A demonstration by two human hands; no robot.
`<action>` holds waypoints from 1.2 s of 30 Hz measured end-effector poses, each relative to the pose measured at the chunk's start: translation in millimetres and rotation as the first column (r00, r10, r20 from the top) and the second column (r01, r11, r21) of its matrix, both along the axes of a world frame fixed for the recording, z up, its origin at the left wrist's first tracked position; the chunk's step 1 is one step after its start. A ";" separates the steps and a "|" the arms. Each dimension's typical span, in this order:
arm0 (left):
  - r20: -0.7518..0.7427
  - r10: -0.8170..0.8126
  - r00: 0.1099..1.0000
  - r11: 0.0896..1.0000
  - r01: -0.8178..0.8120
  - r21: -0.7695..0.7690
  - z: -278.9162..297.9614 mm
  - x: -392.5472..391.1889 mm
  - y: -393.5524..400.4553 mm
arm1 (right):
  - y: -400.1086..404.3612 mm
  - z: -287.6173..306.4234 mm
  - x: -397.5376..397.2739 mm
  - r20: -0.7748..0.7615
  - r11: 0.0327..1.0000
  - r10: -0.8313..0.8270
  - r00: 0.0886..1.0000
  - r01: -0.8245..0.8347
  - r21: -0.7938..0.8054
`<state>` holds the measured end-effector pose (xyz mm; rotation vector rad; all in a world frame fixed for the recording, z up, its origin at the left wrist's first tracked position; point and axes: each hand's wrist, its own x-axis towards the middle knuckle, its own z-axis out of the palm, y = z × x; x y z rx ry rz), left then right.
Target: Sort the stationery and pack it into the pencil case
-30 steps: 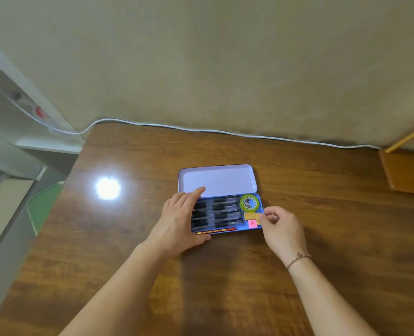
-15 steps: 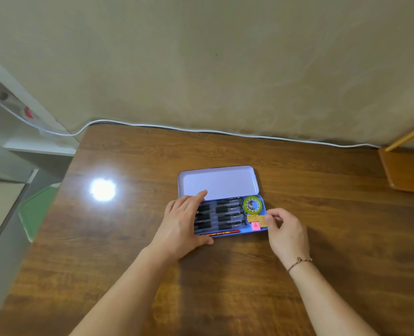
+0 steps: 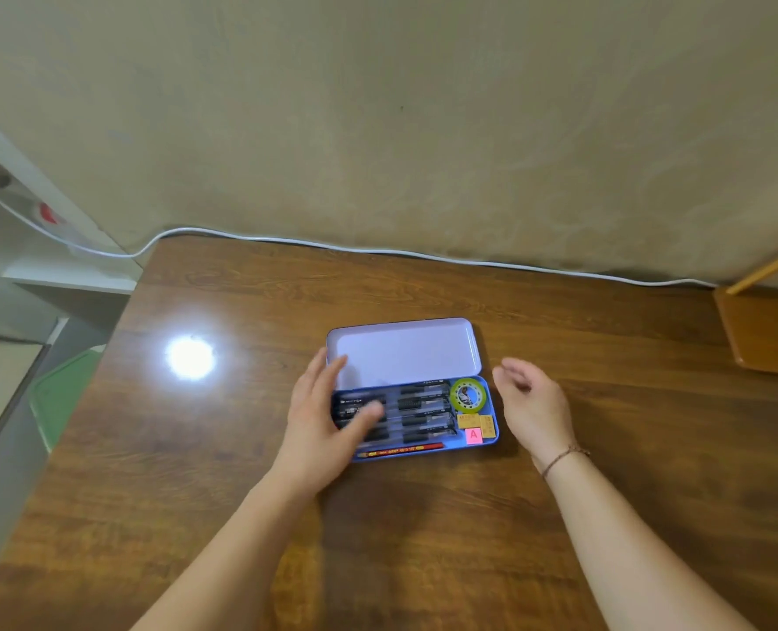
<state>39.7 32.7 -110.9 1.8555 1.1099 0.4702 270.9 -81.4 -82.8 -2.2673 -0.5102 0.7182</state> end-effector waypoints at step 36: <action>-0.340 -0.053 0.939 0.982 0.111 0.154 6.2 -1.8 -22.5 | -36.7 4.7 -40.8 0.228 0.986 0.150 0.962 -0.130 -0.100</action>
